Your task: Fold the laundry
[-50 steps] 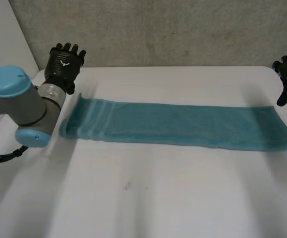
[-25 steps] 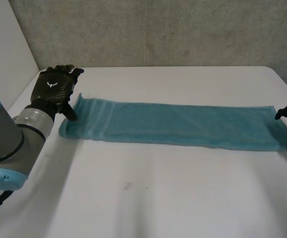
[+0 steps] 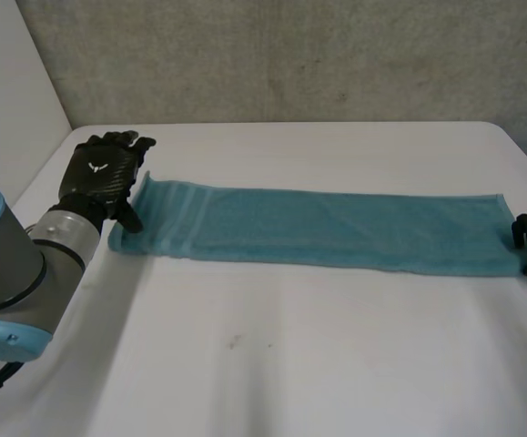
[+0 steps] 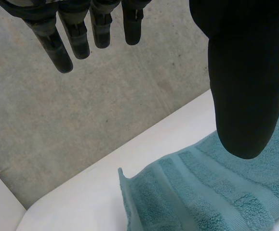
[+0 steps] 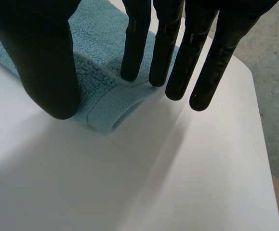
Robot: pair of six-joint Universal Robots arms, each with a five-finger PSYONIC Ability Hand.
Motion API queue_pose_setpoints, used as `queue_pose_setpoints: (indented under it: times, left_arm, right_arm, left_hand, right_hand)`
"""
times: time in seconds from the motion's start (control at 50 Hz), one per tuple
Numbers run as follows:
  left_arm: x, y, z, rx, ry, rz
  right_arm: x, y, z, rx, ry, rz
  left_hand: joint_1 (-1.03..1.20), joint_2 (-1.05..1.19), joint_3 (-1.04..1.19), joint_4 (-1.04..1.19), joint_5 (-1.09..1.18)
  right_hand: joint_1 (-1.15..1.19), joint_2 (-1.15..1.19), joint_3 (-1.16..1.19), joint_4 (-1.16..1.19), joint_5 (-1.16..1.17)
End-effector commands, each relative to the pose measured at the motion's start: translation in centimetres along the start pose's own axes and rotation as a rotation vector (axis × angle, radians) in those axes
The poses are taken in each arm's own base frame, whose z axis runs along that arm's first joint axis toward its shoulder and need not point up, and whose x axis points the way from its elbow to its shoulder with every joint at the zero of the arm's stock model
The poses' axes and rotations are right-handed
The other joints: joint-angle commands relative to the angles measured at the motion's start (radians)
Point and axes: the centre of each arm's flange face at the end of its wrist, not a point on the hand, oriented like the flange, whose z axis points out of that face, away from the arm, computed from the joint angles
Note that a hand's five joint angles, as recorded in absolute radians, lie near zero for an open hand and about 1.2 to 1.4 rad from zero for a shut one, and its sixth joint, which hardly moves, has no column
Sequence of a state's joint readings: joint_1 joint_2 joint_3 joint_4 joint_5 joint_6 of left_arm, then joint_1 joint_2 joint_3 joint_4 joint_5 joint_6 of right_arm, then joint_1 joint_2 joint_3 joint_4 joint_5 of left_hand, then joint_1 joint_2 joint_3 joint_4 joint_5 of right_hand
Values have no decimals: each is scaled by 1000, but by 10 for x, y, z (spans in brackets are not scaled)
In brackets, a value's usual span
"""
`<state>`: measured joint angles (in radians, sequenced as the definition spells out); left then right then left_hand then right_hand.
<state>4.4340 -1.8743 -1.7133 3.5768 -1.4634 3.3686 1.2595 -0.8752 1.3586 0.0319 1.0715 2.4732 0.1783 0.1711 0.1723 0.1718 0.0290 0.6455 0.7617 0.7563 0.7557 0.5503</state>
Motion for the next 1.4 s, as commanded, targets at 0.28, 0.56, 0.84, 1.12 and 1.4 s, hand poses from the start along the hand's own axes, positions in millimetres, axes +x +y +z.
queue_pose_setpoints:
  times: [0.28, 0.56, 0.84, 1.12, 1.4]
  left_arm:
    - [0, 1, -1, -2, 0, 0]
    - [-3, 1, -1, -4, -11, 0]
    - [-6, 2, -1, -7, -29, 0]
    - [-6, 2, -1, -12, -39, 0]
    - [-1, -3, 0, 7, -23, 1]
  right_arm:
    - [56, 12, 5, -13, 259, -40]
    - [94, -31, 4, 33, 455, -168]
    - [-137, -208, -13, 622, -25, -377]
    - [-381, -169, -58, 846, -672, -436]
    - [-385, -163, -55, 714, -553, -383]
  left_hand:
    - [12, 19, 18, 18, -14]
    - [12, 19, 18, 18, -14]
    - [12, 19, 18, 18, -14]
    - [12, 19, 18, 18, -14]
    - [9, 16, 15, 15, -16]
  right_hand:
    - [751, 635, 640, 641, 671]
    - [751, 635, 640, 641, 671]
    - [751, 635, 640, 641, 671]
    - [751, 635, 640, 641, 671]
    - [-471, -587, -582, -581, -550]
